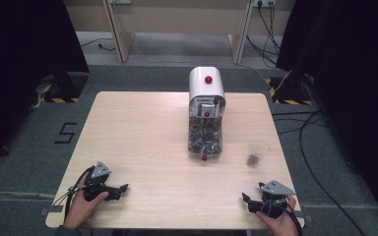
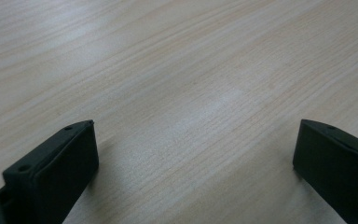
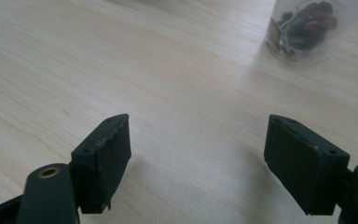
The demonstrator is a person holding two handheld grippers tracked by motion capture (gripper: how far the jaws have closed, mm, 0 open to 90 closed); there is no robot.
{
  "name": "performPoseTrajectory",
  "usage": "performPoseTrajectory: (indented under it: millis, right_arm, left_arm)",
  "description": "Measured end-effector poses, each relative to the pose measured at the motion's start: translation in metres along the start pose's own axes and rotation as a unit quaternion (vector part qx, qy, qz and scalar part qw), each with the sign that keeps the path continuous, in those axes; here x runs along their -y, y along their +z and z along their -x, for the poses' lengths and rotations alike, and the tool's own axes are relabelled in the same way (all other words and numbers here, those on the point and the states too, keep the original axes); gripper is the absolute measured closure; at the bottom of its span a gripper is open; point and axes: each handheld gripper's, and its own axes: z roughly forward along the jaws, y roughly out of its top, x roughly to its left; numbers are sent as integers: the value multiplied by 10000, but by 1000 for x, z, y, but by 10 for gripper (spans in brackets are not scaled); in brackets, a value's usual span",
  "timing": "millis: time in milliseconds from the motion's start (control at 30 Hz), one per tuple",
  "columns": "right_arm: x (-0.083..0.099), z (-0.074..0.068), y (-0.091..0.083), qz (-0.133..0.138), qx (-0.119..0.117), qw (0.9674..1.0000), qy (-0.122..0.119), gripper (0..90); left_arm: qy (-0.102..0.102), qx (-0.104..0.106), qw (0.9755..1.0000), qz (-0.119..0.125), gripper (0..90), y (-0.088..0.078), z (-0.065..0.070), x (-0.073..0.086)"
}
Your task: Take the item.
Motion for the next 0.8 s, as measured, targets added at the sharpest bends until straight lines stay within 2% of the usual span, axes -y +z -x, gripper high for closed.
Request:
performPoseTrajectory:
  millis: [267, 467, 600, 800]
  right_arm:
    - [9, 5, -7, -39, 85, 9999, 58, 229]
    - [15, 8, -7, -36, 50, 10000, 69, 149]
    - [22, 9, -8, 124, -40, 9999, 23, 100]
    - [30, 10, -9, 395, -61, 9992, -14, 93]
  left_arm:
    - [-1, -1, 10000, 1, 0, 0, 0, 0]
    - [-1, 2, 10000, 7, 0, 0, 0, 0]
    - [-1, -1, 10000, 1, 0, 0, 0, 0]
    - [-3, 2, 10000, 9, 0, 0, 0, 0]
